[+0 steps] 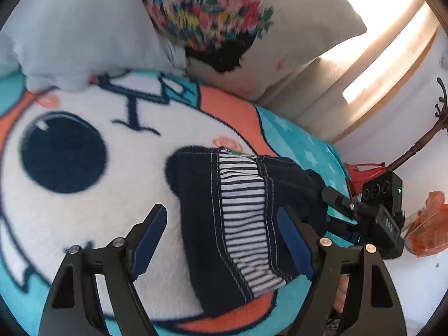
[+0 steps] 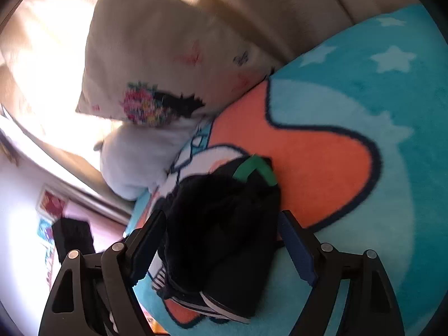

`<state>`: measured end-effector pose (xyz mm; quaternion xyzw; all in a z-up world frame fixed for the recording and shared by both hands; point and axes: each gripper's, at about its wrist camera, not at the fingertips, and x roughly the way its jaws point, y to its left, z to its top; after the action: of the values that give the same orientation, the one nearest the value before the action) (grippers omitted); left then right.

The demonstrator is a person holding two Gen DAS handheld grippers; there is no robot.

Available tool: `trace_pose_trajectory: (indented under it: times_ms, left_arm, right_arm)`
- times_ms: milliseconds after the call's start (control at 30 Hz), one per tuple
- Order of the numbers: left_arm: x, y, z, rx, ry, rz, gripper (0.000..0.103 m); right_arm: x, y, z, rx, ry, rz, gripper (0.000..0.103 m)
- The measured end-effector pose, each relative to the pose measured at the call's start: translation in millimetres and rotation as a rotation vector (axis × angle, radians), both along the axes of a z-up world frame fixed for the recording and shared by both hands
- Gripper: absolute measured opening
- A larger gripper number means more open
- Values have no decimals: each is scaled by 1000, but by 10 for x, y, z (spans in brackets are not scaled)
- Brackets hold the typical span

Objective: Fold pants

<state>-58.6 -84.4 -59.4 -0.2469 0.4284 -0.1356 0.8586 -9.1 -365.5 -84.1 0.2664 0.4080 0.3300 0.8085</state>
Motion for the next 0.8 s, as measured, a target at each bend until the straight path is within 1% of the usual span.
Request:
trace_pose_trajectory:
  times_ms: [67, 167, 200, 267, 300, 367, 400, 433, 467, 533, 600, 667, 800]
  left_arm:
    - [99, -36, -72, -18, 13, -20, 80]
    - [202, -137, -187, -31, 52, -53, 80]
    - [221, -190, -226, -38, 60, -67, 80]
    - [242, -244, -197, -19, 41, -71, 80]
    - [242, -277, -184, -18, 37, -78, 77]
    - [238, -295, -171, -20, 37, -79, 47]
    - [228, -292, -151, -13, 35, -74, 43]
    - [222, -278, -131, -17, 32, -69, 39]
    - [215, -263, -101, -26, 29, -64, 37]
    - [214, -233, -19, -38, 17, -52, 37]
    - [257, -219, 72, -44, 2, -50, 37]
    - [327, -221, 159, -19, -15, -36, 37]
    - [502, -165, 288, 42, -51, 6, 37]
  right_arm:
    - [-9, 53, -3, -35, -19, 11, 89]
    - [8, 101, -32, -98, -28, -10, 89]
    - [35, 133, -46, -104, -26, -5, 89]
    - [94, 172, -83, -99, -9, 9, 89]
    - [118, 178, -95, -92, -1, 11, 87]
    - [147, 185, -104, -69, 8, 21, 70]
    - [144, 175, -98, -60, 9, 18, 66]
    - [133, 172, -79, -54, 4, 20, 58]
    - [115, 162, -49, -54, -5, 26, 55]
    - [69, 158, 22, -43, -26, 24, 52]
    - [62, 176, 110, -20, -46, 28, 51]
    - [98, 236, 221, -10, -67, 40, 51]
    - [227, 404, 411, -37, -122, 45, 51]
